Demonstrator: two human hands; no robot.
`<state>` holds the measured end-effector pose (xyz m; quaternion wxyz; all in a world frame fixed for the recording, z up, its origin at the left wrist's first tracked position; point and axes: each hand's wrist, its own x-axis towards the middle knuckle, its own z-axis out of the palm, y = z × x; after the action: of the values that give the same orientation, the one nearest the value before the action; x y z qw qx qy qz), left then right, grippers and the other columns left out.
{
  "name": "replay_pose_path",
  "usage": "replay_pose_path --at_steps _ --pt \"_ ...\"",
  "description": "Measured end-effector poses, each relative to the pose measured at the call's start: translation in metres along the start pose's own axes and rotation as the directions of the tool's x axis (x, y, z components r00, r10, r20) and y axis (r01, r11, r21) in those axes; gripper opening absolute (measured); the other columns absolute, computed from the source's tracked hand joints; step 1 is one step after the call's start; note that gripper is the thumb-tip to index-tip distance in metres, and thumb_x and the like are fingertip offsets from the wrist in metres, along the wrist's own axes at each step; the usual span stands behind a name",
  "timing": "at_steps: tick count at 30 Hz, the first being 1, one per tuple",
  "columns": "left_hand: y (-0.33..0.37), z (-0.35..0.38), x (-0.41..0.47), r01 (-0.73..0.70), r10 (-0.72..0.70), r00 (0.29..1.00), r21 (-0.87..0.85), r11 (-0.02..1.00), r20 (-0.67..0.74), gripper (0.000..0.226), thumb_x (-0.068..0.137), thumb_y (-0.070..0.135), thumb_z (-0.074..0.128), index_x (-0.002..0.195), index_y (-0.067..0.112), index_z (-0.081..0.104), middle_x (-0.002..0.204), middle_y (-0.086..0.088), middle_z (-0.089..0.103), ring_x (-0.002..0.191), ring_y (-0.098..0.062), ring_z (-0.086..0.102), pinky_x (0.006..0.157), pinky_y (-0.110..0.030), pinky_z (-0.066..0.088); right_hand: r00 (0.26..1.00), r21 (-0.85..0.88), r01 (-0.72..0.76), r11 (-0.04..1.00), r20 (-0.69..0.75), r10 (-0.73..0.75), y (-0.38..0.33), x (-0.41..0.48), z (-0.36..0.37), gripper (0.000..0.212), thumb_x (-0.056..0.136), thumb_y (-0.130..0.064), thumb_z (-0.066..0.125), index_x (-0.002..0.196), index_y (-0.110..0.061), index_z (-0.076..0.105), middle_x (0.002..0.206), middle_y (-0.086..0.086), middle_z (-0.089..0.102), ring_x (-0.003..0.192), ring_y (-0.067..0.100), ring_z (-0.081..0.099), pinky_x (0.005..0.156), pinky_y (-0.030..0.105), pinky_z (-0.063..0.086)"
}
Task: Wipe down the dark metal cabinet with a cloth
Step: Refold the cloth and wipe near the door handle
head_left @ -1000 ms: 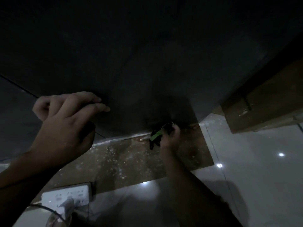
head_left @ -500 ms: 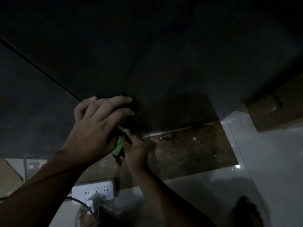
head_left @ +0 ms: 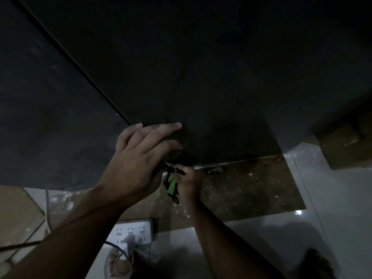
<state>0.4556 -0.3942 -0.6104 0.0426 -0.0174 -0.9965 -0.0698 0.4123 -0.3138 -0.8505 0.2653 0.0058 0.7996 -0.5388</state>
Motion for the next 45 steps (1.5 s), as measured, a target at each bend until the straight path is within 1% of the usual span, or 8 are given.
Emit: replay_pose_path --at_steps 3,9,19,23,28,36,42,45 --pt "-0.003 0.003 -0.005 -0.001 0.001 1.000 0.015 1.000 0.001 0.047 0.074 0.019 0.044 0.118 0.026 0.062 0.152 0.006 0.042 0.134 -0.017 0.039 0.116 -0.034 0.009 0.990 0.047 -0.121 0.991 -0.067 0.124 0.010 0.015 -0.004 0.007 0.084 -0.010 0.071 0.088 -0.015 0.075 0.090 0.004 0.074 0.089 0.022 0.068 0.083 0.035 0.054" --pt "-0.010 0.003 -0.008 0.015 -0.015 1.000 -0.027 1.000 -0.007 0.051 0.072 0.016 0.046 0.120 0.027 0.061 0.150 0.007 0.043 0.132 -0.016 0.041 0.114 -0.029 0.008 0.941 0.244 -0.207 0.947 -0.216 0.261 0.029 0.034 -0.005 0.033 0.073 0.016 0.066 0.066 -0.015 0.059 0.081 0.009 0.068 0.083 0.024 0.062 0.085 0.040 0.052" --pt "-0.005 -0.020 -0.002 0.057 -0.073 0.979 -0.086 0.995 -0.189 0.049 0.074 0.022 0.045 0.119 0.030 0.062 0.134 0.009 0.055 0.116 -0.016 0.046 0.091 -0.031 0.019 0.999 0.284 0.007 0.959 -0.043 0.006 -0.071 -0.039 -0.033 0.014 0.070 -0.017 0.077 0.076 -0.026 0.067 0.076 -0.007 0.071 0.071 0.000 0.066 0.064 0.018 0.051" --pt "0.006 -0.042 -0.008 0.181 -0.269 0.858 -0.234 0.955 -0.438 0.042 0.077 0.021 0.050 0.115 0.031 0.065 0.129 0.012 0.056 0.115 -0.008 0.045 0.089 -0.035 0.024 0.992 0.338 0.117 0.934 0.000 -0.124 -0.137 -0.081 -0.048 0.014 0.084 -0.021 0.074 0.090 -0.034 0.070 0.093 -0.009 0.076 0.091 0.004 0.071 0.082 0.024 0.056" --pt "0.015 -0.068 -0.025 0.267 -0.461 0.699 -0.400 0.877 -0.546 0.041 0.077 0.020 0.047 0.114 0.029 0.063 0.122 0.011 0.057 0.110 -0.019 0.055 0.090 -0.039 0.035 0.979 0.470 0.194 0.861 -0.029 -0.204 -0.225 -0.122 -0.080 0.034 0.086 0.006 0.070 0.087 -0.027 0.071 0.075 -0.020 0.074 0.079 0.000 0.072 0.067 0.012 0.052" --pt "0.046 -0.122 -0.027 0.089 -0.462 0.565 -0.507 0.858 -0.683 0.033 0.081 0.026 0.053 0.115 0.025 0.050 0.118 0.009 0.050 0.106 -0.014 0.050 0.088 -0.034 0.039 0.862 0.319 0.505 0.802 -0.139 -0.488 -0.350 -0.175 -0.135 0.028 0.082 -0.003 0.078 0.102 -0.024 0.076 0.083 -0.008 0.077 0.076 0.001 0.072 0.065 0.013 0.053" --pt "0.075 -0.193 0.008 0.106 -0.460 0.551 -0.489 0.866 -0.696 0.057 0.087 0.034 0.052 0.138 0.008 0.048 0.142 -0.007 0.049 0.125 -0.022 0.048 0.110 -0.019 0.021 0.844 0.419 0.449 0.789 0.090 -0.528 -0.436 -0.218 -0.179 0.032 0.093 0.002 0.058 0.119 -0.012 0.071 0.100 0.003 0.078 0.097 0.016 0.073 0.087 0.035 0.058" --pt "0.086 -0.229 0.030 0.165 -0.474 0.486 -0.456 0.875 -0.734 0.060 0.087 0.031 0.047 0.144 0.011 0.039 0.143 -0.013 0.046 0.122 -0.029 0.048 0.110 -0.026 0.023 0.778 0.417 0.461 0.783 0.235 -0.583 -0.476 -0.244 -0.209 0.042 0.094 0.005 0.049 0.125 -0.017 0.066 0.107 0.004 0.076 0.103 0.016 0.072 0.084 0.026 0.056"
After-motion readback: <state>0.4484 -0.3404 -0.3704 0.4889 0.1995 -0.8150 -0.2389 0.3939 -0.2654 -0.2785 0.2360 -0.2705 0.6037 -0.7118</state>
